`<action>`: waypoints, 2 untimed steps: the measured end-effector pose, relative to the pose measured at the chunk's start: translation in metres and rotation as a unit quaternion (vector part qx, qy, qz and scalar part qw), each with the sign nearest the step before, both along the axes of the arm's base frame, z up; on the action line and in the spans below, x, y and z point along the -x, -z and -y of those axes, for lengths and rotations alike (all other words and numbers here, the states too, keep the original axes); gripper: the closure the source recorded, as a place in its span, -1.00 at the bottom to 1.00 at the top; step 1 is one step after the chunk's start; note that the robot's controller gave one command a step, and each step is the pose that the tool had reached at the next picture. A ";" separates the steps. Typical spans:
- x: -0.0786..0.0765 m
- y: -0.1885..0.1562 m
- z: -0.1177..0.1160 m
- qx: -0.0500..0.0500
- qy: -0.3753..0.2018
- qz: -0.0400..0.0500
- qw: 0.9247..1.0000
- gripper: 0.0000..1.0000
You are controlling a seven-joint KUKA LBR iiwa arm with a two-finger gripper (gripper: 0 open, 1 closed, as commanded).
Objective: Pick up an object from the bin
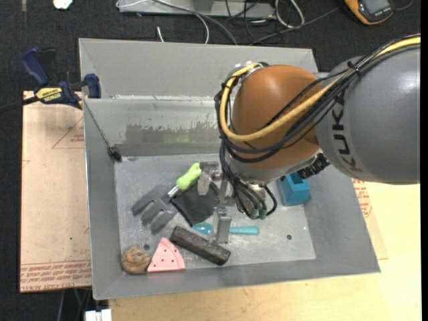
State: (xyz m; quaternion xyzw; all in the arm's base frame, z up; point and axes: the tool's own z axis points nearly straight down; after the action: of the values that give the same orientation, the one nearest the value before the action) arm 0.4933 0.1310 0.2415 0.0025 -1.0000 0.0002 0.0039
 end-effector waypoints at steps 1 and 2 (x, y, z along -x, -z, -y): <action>-0.002 -0.004 0.001 -0.001 0.002 0.004 1.000 -1.00; -0.039 0.077 0.022 -0.001 -0.008 0.007 1.000 -1.00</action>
Offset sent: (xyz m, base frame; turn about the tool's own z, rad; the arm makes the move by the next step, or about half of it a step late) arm 0.0758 -0.0470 -0.1715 -0.0374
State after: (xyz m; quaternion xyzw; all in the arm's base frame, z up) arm 0.5318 0.1089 0.1645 0.0100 -0.9999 -0.0012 -0.0027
